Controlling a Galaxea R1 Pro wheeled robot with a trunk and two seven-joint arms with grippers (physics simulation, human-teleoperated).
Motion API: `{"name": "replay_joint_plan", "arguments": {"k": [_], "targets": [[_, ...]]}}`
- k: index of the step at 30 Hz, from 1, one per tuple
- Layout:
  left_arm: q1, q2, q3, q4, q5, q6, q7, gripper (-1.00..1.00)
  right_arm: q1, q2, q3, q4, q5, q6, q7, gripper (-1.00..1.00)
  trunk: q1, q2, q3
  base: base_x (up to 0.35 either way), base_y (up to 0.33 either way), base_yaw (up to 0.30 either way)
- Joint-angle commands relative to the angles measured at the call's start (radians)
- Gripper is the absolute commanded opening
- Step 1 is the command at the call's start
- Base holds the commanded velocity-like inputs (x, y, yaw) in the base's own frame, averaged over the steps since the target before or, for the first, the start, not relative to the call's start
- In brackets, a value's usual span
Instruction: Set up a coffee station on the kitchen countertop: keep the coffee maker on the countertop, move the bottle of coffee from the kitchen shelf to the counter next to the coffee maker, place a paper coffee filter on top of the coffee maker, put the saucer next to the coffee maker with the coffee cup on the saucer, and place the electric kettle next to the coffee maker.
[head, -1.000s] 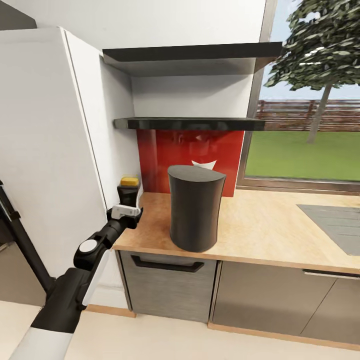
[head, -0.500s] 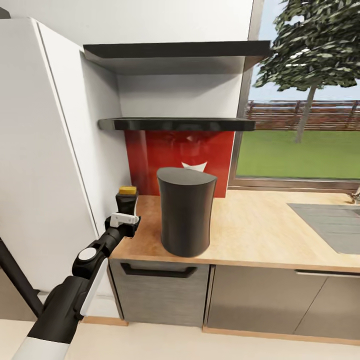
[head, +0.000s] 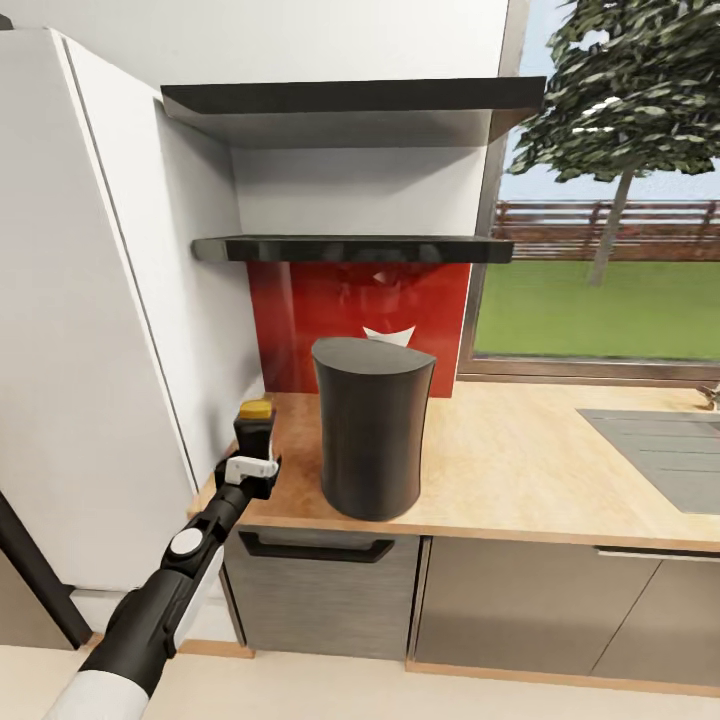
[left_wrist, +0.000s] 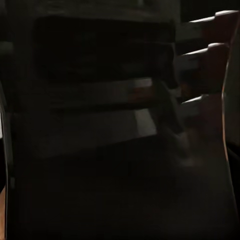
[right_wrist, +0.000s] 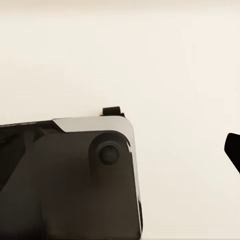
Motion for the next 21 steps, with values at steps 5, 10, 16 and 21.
{"name": "replay_joint_plan", "arguments": {"k": [5,10,16,21], "targets": [[-0.002,-0.001,-0.001,0.028,0.003,-0.035,-0.001,-1.0,0.003,-0.002,-0.007,0.008,0.012,-0.003,-0.002,1.0,0.001,-0.002,-0.002,0.006,0.0,0.0],[-0.003,0.001,-0.001,0.029,0.004,-0.038,0.035,-1.0,0.004,-0.001,-0.007,0.006,0.009,-0.005,-0.005,1.0,0.001,-0.002,-0.002,0.237,0.0,0.0],[-0.002,0.003,-0.006,0.031,0.004,-0.038,0.069,-1.0,0.004,-0.001,-0.007,0.005,0.007,-0.005,-0.007,1.0,0.001,-0.002,-0.002,0.316,0.0,0.0],[-0.001,0.001,-0.008,0.061,0.005,-0.061,0.069,-1.0,0.004,-0.002,-0.009,0.005,0.007,-0.004,-0.008,1.0,0.001,-0.002,-0.002,0.312,0.036,-0.002]]}}
